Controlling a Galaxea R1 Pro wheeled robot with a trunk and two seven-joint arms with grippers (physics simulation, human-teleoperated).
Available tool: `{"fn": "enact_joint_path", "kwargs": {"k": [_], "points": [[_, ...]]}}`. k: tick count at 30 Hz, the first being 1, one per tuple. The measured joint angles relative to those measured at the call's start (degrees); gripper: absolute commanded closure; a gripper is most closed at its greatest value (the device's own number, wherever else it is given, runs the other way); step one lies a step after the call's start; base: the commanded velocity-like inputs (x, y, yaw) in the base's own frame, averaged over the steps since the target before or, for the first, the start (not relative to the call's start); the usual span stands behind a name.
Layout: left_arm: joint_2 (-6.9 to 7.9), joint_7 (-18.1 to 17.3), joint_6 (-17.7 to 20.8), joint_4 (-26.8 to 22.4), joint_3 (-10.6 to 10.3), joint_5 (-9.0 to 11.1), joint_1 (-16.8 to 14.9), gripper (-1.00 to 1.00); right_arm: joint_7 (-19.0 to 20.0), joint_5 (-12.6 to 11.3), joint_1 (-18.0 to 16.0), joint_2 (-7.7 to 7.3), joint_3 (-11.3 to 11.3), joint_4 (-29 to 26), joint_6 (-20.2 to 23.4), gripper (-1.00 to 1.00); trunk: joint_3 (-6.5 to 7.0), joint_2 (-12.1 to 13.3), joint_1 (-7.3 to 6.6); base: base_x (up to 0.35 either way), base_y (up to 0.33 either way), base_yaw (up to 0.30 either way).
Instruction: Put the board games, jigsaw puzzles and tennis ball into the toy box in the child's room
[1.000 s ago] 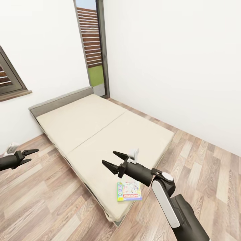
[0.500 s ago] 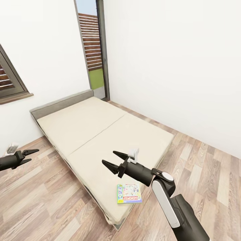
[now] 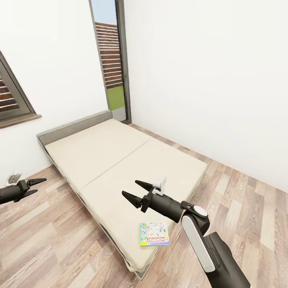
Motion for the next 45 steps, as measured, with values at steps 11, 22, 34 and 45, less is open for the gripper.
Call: {"fn": "enact_joint_path", "kwargs": {"k": [11,22,34,45], "points": [[0.0,0.0,0.0,0.01,0.0,0.0,0.0,-1.0,0.04,0.0,0.0,-0.02,0.01,0.03,0.0,-1.0,1.04,0.0,0.0,0.0,0.0,0.0],[0.0,0.01,0.0,0.0,0.0,0.0,0.0,-1.0,0.04,0.0,0.0,-0.02,-0.07,0.0,0.0,-1.0,2.08,0.0,0.0,0.0,0.0,0.0],[0.0,-0.03,0.0,0.0,0.03,0.0,0.0,-1.0,0.04,0.0,0.0,-0.02,-0.08,0.01,0.0,-1.0,3.22,0.01,0.0,0.0,0.0,0.0],[0.0,-0.03,0.0,0.0,0.03,-0.02,0.0,-1.0,0.12,0.01,0.0,-0.02,-0.13,0.0,0.0,-1.0,4.02,0.01,0.0,0.0,0.0,0.0]]}}
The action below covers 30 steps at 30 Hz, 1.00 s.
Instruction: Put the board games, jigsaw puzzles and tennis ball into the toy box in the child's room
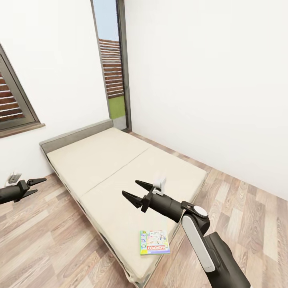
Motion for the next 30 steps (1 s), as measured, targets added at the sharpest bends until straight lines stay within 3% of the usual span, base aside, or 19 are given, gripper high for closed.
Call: {"fn": "enact_joint_path", "kwargs": {"k": [22,30], "points": [[0.02,0.0,0.0,0.0,0.01,-0.02,0.0,-1.0,-0.23,-0.38,-0.01,0.07,-0.63,0.15,0.33,-1.0,0.04,0.0,0.0,0.0,0.0,0.0],[0.03,0.0,0.0,0.0,0.01,0.01,0.0,-1.0,-0.05,-0.77,-0.02,-0.09,-4.23,0.35,0.83,-1.0,0.04,0.0,0.0,0.0,0.0,0.0]]}}
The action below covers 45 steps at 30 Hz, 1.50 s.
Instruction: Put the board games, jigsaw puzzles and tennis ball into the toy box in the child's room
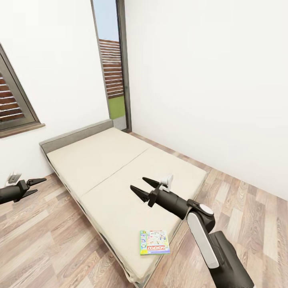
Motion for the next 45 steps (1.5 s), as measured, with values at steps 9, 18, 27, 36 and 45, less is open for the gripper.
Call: {"fn": "enact_joint_path", "kwargs": {"k": [9,18,27,36,45], "points": [[-0.02,0.0,0.0,0.0,-0.11,0.02,0.0,-1.0,-0.02,-0.36,0.07,-2.6,-8.45,2.34,6.09,-1.0,0.0,0.01,0.0,0.0,0.0,0.0],[-1.19,0.02,0.0,0.02,-0.23,-0.1,0.01,-1.0,0.63,-1.02,-0.08,-3.25,-36.91,24.34,16.88,-1.0,-0.01,0.01,0.0,0.0,0.0,0.0],[-1.58,0.07,0.0,0.01,-0.3,-0.16,0.0,-1.0,0.86,-0.88,-0.13,-3.33,-41.59,27.35,17.96,-1.0,0.0,0.0,0.0,0.0,0.0,0.0],[-1.61,0.02,0.0,0.01,-0.31,-0.16,0.02,-1.0,0.34,-0.67,-0.14,-3.58,-41.84,27.94,17.82,-1.0,0.0,0.0,0.0,0.0,0.0,0.0],[-1.61,0.04,0.0,0.03,-0.31,-0.16,0.0,-1.0,0.0,-0.41,-0.15,-3.6,-41.37,28.94,16.51,-1.0,0.0,0.0,0.0,0.0,0.0,0.0]]}}
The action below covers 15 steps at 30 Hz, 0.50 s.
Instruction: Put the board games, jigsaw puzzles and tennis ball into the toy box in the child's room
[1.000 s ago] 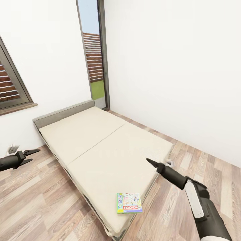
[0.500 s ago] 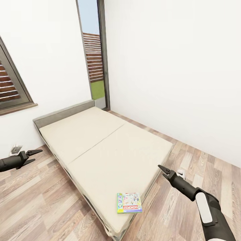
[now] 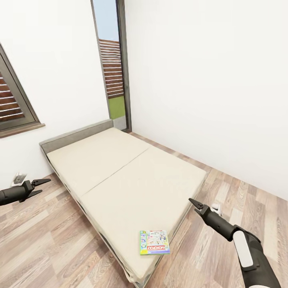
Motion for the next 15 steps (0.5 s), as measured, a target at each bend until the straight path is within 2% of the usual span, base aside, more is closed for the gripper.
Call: {"fn": "enact_joint_path", "kwargs": {"k": [7,15], "points": [[0.0,-0.03,0.0,0.0,0.0,0.0,0.0,-1.0,-0.21,-0.04,-0.04,-0.06,-0.05,2.85,-2.01,-1.0,0.0,0.0,0.0,0.0,0.0,0.0],[-0.22,-0.01,0.0,-0.01,0.0,0.01,0.0,-1.0,-0.24,-0.03,-0.14,-0.16,-0.32,10.12,-4.75,-1.0,0.0,0.0,0.0,0.0,0.0,0.0]]}}
